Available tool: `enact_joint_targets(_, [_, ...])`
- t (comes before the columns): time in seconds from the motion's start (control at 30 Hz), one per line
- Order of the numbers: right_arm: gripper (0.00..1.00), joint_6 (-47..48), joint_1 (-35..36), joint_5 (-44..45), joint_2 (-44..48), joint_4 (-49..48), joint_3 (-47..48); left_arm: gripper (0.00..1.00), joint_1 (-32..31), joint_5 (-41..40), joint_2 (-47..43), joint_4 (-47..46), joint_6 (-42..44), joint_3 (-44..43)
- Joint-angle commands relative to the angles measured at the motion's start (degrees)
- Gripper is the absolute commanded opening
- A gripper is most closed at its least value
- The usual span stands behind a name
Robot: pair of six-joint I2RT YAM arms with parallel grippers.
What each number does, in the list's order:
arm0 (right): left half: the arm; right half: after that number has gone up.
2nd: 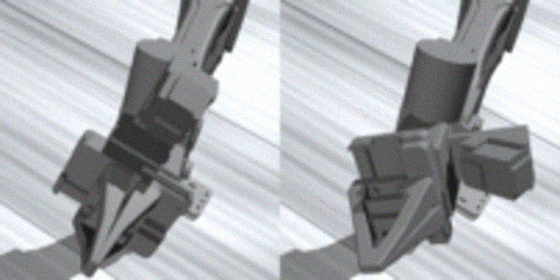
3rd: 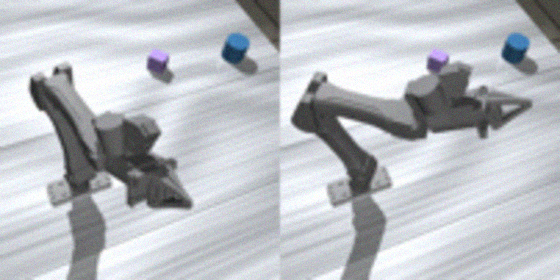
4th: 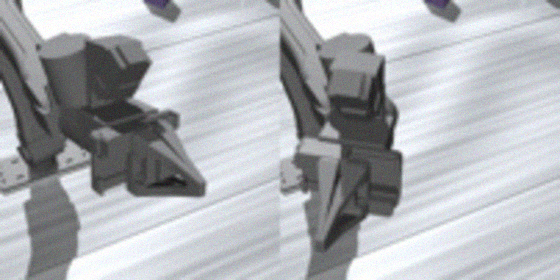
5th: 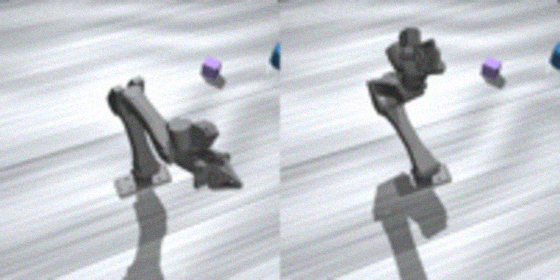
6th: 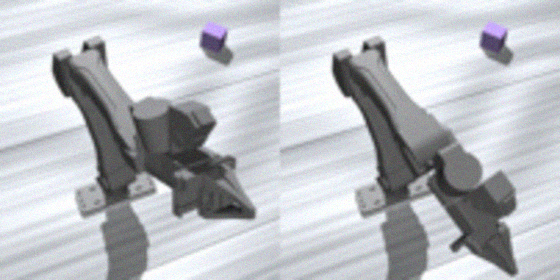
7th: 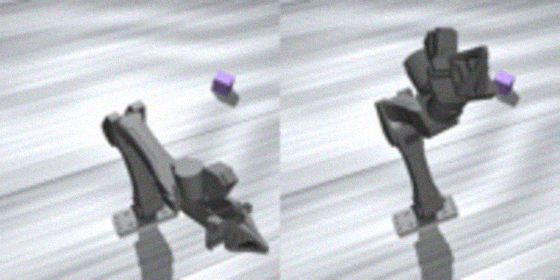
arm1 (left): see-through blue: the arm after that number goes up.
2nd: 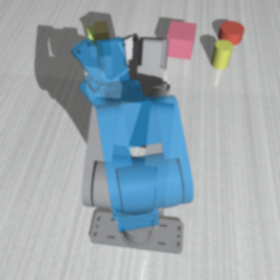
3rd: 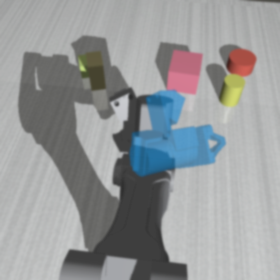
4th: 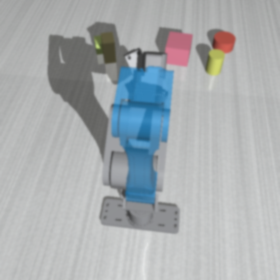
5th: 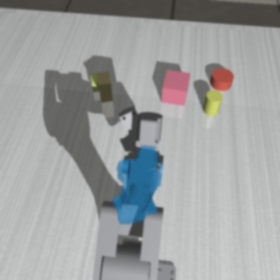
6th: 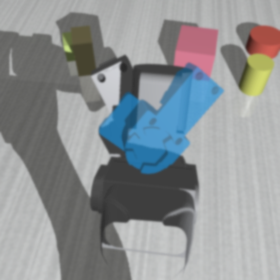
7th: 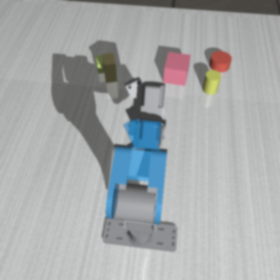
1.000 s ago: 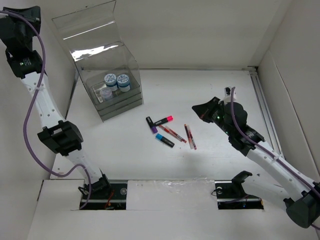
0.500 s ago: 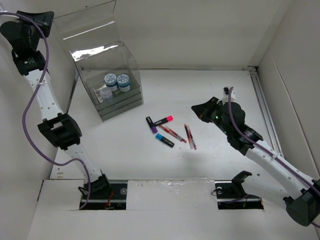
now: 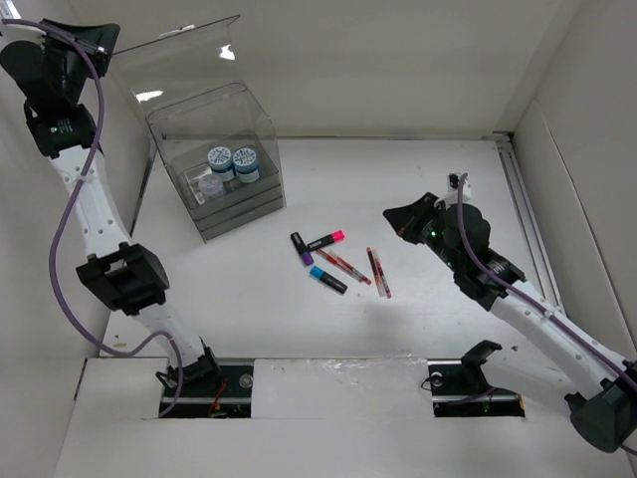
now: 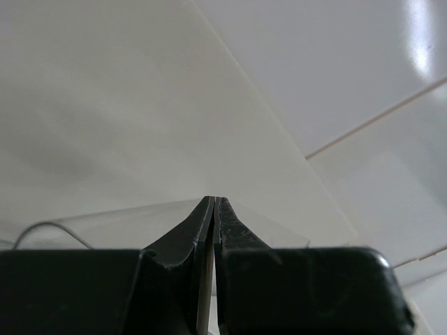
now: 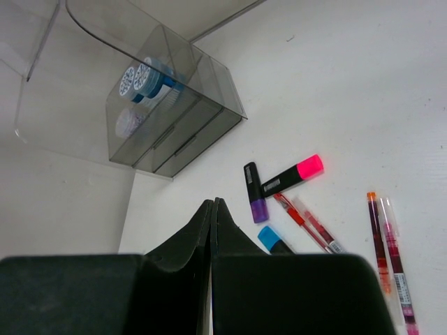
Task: Sort the stationery into containers
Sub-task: Close the drawer
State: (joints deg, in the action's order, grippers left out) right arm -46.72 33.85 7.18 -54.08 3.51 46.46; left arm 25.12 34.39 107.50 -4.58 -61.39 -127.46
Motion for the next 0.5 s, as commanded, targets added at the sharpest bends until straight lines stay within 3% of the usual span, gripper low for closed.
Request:
enact_joint_targets(0.0, [0.0, 0.84, 0.43, 1.7, 2.14, -1.31, 2.85, 0.0, -0.86, -0.64, -8.88, 0.35, 3.98, 1.78])
enact_joint_targets(0.23, [0.0, 0.31, 0.43, 1.17, 3.2, -1.31, 2.85, 0.0, -4.63, -0.64, -15.39, 2.28, 3.9, 2.48])
enact_joint_targets(0.4, [0.0, 0.31, 0.43, 2.84, 5.56, -0.61, 2.32, 0.0, -5.88, -4.32, -24.87, -3.75, 2.94, 21.4])
enact_joint_targets(0.47, [0.0, 0.31, 0.43, 2.84, 6.1, -0.61, 2.32, 0.0, -5.88, -9.24, -27.78, -3.0, 5.03, 22.87])
